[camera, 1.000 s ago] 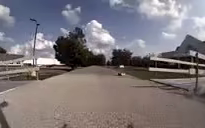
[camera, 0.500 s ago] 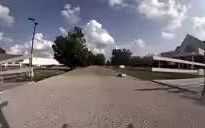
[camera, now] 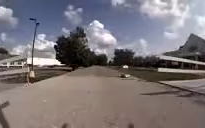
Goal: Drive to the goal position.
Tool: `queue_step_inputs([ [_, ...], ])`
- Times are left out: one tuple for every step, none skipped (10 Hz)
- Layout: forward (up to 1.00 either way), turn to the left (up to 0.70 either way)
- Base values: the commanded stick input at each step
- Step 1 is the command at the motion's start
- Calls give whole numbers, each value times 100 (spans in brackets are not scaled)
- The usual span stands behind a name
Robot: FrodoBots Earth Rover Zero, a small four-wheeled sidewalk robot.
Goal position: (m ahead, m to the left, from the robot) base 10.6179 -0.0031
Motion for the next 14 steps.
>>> queue_step_inputs([
  [70, 0],
  [70, 0],
  [70, 0],
  [70, 0],
  [70, 0],
  [70, 0],
  [70, 0],
  [70, 0],
  [70, 0],
  [70, 0],
  [70, 0],
  [70, 0],
  [70, 0],
  [70, 0],
])
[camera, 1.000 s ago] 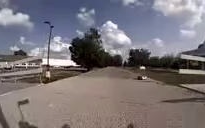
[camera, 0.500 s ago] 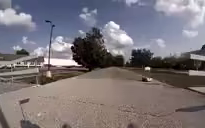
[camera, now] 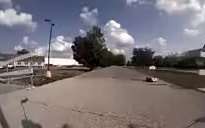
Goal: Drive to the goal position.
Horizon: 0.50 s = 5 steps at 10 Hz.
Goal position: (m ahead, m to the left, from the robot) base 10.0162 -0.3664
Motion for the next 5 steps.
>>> queue_step_inputs([
  [70, 0],
  [70, 0],
  [70, 0],
  [70, 0],
  [70, 0],
])
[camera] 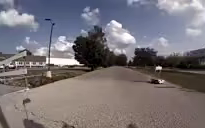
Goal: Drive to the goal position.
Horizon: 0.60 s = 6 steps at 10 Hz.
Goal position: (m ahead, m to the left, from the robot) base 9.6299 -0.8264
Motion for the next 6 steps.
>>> queue_step_inputs([
  [70, 0],
  [70, 0],
  [70, 0],
  [70, -16],
  [70, -35],
  [70, -35],
])
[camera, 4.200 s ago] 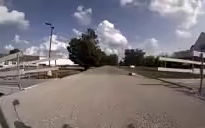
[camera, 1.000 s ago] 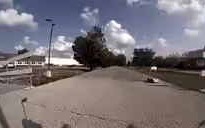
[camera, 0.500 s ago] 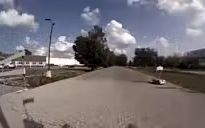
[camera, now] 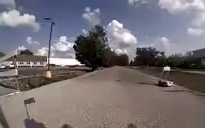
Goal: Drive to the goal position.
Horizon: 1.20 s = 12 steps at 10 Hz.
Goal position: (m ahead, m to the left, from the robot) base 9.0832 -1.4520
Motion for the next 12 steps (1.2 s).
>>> queue_step_inputs([
  [70, -35],
  [70, -32],
  [70, -14],
  [70, 0],
  [70, 0],
  [70, 0],
  [70, 0],
  [70, 0],
  [70, 0],
  [70, 0],
  [70, 0],
  [70, 0],
])
